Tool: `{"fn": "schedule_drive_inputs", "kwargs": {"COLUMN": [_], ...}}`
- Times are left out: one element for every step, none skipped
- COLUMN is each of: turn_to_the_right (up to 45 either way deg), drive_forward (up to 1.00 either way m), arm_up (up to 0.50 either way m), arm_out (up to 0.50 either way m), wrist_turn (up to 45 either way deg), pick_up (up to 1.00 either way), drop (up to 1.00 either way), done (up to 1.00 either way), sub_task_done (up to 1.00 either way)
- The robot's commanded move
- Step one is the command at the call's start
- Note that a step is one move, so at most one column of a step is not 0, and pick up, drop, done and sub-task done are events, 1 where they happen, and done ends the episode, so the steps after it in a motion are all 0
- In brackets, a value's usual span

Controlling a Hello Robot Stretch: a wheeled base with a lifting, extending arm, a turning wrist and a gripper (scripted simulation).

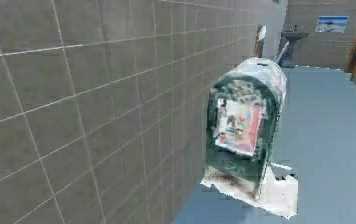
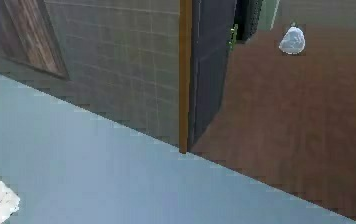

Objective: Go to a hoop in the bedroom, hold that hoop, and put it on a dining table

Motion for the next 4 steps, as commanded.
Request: {"fn": "schedule_drive_inputs", "kwargs": {"turn_to_the_right": [45.0,15.0,0.0,6.0], "drive_forward": [0.0,0.0,1.0,0.0], "arm_up": [0.0,0.0,0.0,0.0], "arm_out": [0.0,0.0,0.0,0.0], "wrist_turn": [0.0,0.0,0.0,0.0], "pick_up": [0.0,0.0,0.0,0.0], "drop": [0.0,0.0,0.0,0.0], "done": [0.0,0.0,0.0,0.0], "sub_task_done": [0.0,0.0,0.0,0.0]}}
